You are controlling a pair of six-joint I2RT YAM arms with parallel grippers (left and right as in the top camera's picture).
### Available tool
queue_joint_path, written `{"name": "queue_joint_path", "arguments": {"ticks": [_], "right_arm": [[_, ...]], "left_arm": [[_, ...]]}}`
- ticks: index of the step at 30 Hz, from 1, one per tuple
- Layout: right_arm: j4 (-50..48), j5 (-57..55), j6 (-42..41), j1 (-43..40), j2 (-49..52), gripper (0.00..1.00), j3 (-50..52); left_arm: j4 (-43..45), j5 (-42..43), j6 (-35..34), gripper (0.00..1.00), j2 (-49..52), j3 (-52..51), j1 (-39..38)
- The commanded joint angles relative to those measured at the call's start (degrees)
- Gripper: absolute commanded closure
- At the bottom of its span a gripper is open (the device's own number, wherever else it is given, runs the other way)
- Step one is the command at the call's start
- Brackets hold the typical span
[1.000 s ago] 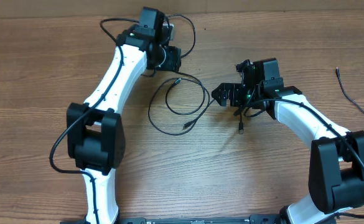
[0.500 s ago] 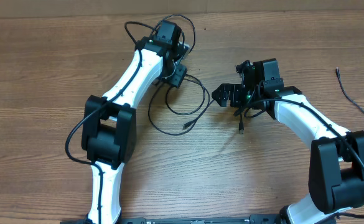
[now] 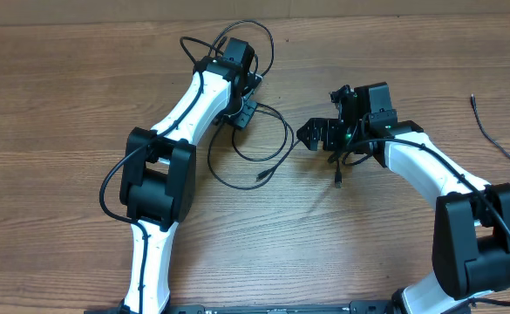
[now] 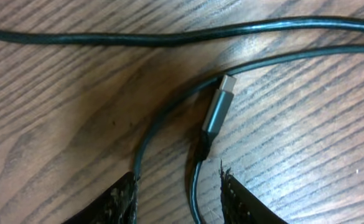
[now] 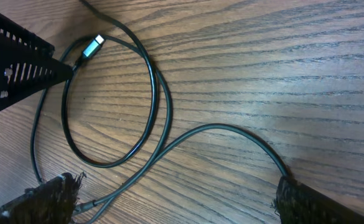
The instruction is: Untangle cables
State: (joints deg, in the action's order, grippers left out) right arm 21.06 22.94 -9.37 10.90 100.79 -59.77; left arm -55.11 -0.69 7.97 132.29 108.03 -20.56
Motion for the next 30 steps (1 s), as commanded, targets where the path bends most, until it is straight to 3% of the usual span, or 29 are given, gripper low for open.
{"name": "queue_joint_path", "arguments": {"ticks": [1,30], "right_arm": [[-0.13,-0.37,0.26,0.13,-0.04,0.0,-0.09],[-0.15,-0.37,0.26,0.13,-0.04,0.0,-0.09]], "left_arm": [[-0.24,0.52,1.27,0.56,0.96,-0.04,-0.26],[3.32,2.19,1.25,0.6,1.53,-3.19,-1.27]]}}
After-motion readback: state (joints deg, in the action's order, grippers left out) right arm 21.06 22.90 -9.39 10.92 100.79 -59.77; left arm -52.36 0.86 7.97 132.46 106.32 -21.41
